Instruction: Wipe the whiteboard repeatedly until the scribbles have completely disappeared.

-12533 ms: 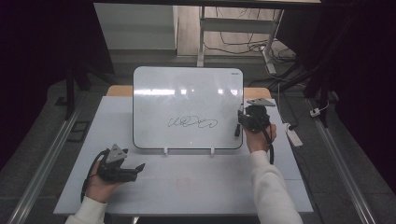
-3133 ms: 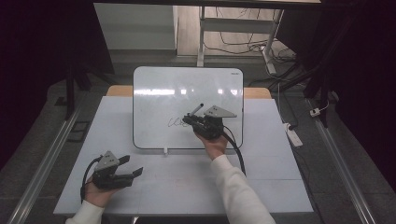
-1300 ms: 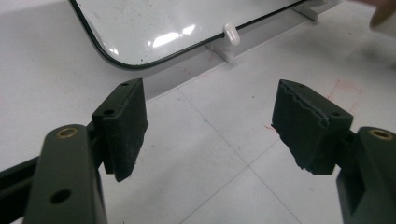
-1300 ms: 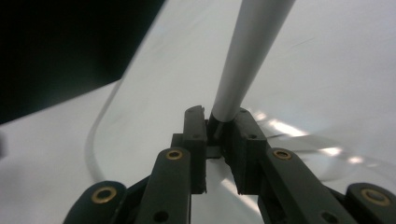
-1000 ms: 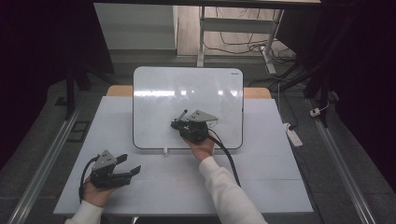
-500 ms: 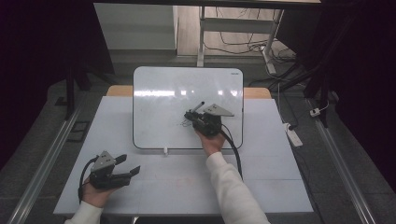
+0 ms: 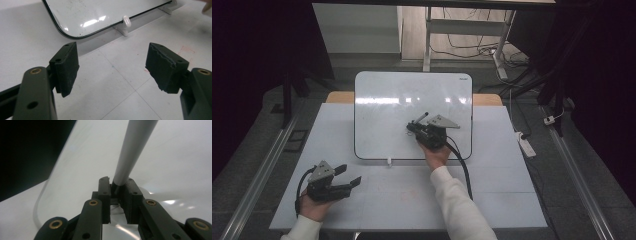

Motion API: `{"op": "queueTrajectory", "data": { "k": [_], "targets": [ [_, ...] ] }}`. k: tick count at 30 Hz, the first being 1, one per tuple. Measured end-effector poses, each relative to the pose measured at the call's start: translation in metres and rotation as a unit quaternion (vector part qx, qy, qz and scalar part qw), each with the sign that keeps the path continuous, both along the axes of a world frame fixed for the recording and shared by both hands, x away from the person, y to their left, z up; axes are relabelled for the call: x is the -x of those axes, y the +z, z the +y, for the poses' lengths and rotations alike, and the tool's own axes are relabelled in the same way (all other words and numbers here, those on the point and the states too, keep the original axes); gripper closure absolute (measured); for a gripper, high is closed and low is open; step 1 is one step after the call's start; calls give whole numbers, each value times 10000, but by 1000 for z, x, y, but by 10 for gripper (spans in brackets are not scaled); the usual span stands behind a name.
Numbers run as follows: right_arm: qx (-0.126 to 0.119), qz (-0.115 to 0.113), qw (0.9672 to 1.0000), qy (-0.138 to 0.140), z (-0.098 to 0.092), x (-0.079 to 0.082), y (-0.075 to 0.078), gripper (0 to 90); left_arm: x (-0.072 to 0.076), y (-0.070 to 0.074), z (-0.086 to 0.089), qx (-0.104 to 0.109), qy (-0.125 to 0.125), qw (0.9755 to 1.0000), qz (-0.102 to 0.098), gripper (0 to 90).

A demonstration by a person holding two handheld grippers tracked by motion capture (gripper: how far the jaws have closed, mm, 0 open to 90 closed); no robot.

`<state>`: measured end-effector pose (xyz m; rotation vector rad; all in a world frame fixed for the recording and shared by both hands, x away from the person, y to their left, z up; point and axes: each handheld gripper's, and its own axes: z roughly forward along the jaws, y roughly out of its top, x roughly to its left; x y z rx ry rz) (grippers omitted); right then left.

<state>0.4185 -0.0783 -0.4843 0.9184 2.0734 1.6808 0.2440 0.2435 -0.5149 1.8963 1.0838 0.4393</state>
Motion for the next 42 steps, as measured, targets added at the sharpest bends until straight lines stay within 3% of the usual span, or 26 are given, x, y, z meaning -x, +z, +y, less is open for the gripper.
{"op": "queueTrajectory", "data": {
  "k": [3, 4, 7, 9, 10, 14, 16, 19, 21, 22, 23, 26, 28, 29, 32, 35, 37, 38, 40, 42],
  "targets": [
    [255, -44, 9994, 232, 7, 7, -6, 777, 1, 0, -1, -6, -7, 10000, 0, 273],
    [224, -21, 9996, 191, 2, 5, -4, 777, 1, 0, -1, -11, -10, 10000, -8, 273],
    [-25, -53, 9996, -271, -22, -4, 6, 777, 2, 1, 0, 1, -2, 10000, -20, 273],
    [-68, -68, 9993, -351, -28, -5, 8, 777, 1, 0, -1, 10, 3, 10000, -4, 273],
    [-32, -78, 9994, -330, -25, -3, 7, 777, 0, 0, -1, 2, -1, 10000, 3, 273],
    [252, -9, 9995, 194, -6, 9, -6, 777, -1, 0, -2, -21, -15, 10000, 17, 273],
    [334, -53, 9992, 202, -11, 6, -3, 777, 1, 0, -2, -28, -13, 10000, -7, 273],
    [117, -165, 9993, -309, -29, -3, 8, 777, 2, 0, -1, -3, 4, 10000, -16, 273],
    [-137, -99, 9988, -460, -39, -10, 12, 777, 1, 0, -1, 13, 1, 10000, -6, 273],
    [-144, -107, 9988, -466, -39, -9, 11, 777, 0, 0, -1, -3, 0, 10000, 2, 273],
    [-110, -101, 9989, -434, -36, -7, 9, 777, -1, -1, -2, -6, -6, 10000, 16, 273],
    [135, -21, 9999, 61, -14, 3, -1, 777, -1, -1, -2, -21, -11, 10000, 16, 273],
    [308, -105, 9994, 144, -9, 6, -3, 777, 0, 0, -2, -22, -14, 10000, -4, 273],
    [267, -88, 9995, 120, -12, 4, -1, 777, 1, 0, -2, -21, -8, 10000, -10, 273],
    [-76, -101, 9992, -373, -37, -6, 8, 777, 2, 0, -1, 8, 7, 10000, -17, 273],
    [-199, -76, 9988, -450, -40, -6, 7, 777, 0, 0, -1, 8, 3, 10000, 0, 273],
    [-63, 0, 9999, -123, -23, 2, -1, 777, -1, 0, -2, -9, 2, 10000, 7, 273],
    [120, -16, 9999, 75, -11, 8, -7, 777, -1, 0, -2, -13, 1, 10000, 7, 273],
    [233, -72, 9996, 166, -3, 15, -11, 777, 0, 0, -2, -14, -4, 10000, -2, 273],
    [200, -38, 9997, 102, -9, 13, -10, 777, 1, 0, -2, -3, -5, 10000, -17, 273]
  ]
}}
